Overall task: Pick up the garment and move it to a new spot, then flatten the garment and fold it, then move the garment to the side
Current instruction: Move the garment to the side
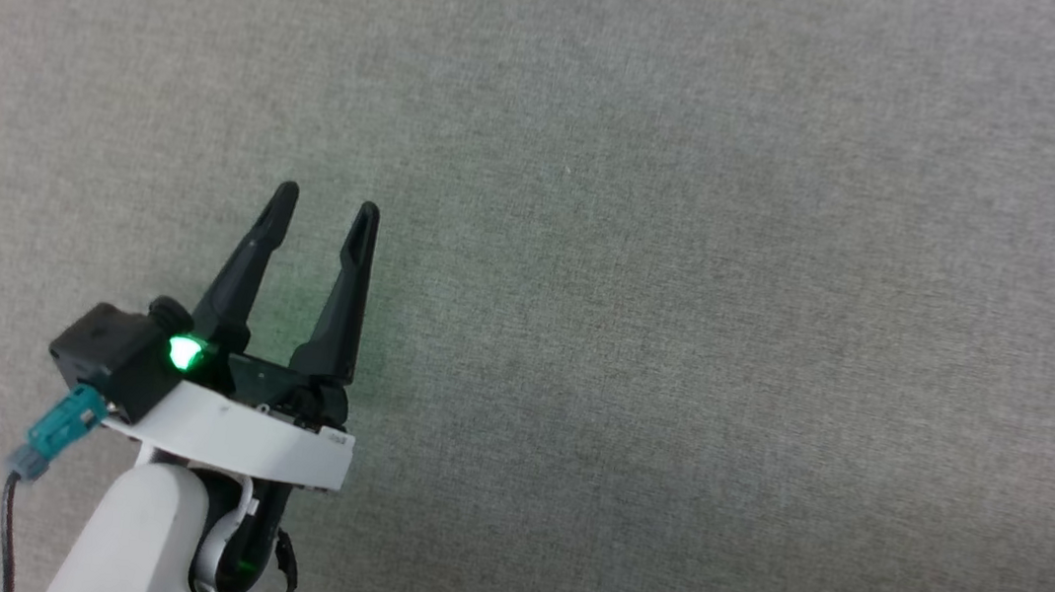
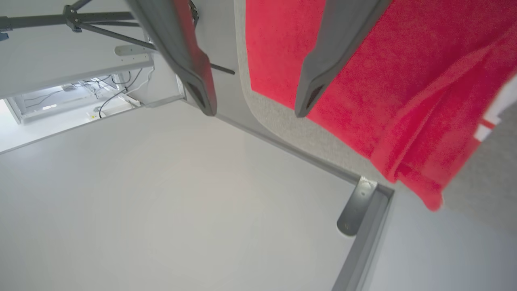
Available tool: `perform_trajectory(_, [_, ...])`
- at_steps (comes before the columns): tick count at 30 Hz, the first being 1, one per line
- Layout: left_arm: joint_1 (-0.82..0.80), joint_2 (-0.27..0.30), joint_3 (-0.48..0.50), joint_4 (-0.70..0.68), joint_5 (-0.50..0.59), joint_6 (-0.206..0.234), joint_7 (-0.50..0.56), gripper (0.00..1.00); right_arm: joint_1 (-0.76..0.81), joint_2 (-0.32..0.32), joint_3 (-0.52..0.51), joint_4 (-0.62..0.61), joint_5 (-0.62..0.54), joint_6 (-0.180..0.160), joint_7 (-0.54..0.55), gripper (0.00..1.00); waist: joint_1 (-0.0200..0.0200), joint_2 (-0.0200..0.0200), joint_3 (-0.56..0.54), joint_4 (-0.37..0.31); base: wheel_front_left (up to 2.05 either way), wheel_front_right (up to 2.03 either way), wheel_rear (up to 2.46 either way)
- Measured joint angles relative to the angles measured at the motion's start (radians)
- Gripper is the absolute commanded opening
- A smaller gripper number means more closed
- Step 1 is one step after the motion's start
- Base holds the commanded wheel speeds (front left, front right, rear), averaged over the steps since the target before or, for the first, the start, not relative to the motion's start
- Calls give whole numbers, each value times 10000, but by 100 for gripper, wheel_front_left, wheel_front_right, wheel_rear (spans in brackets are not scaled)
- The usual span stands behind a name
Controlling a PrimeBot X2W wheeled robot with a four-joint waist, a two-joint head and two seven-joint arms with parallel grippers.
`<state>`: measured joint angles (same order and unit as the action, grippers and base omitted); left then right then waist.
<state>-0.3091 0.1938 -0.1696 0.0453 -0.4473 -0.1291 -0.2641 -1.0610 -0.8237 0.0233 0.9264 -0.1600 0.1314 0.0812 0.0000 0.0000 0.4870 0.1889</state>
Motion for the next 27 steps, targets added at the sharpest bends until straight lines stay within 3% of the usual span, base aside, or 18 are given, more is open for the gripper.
perform_trajectory(9, [326,38,284,159,-2,0,0,100,-56,1578,-541,173,203,-2,-2594,100,0,0,-859,-260,0,0,0])
perform_trajectory(14, [707,84,598,224,184,-2,0,100,848,2566,-669,-184,401,-2,-3298,100,0,0,-1510,-460,0,0,0])
perform_trajectory(18, [1061,102,853,249,276,-2,0,100,1782,3321,-656,-1003,924,-2,-3409,100,0,0,-2047,-648,0,0,0])
perform_trajectory(27, [1652,339,1208,293,343,0,0,100,4693,4468,-589,-4117,1770,-2,-3425,100,0,0,-3118,-1136,0,0,0])
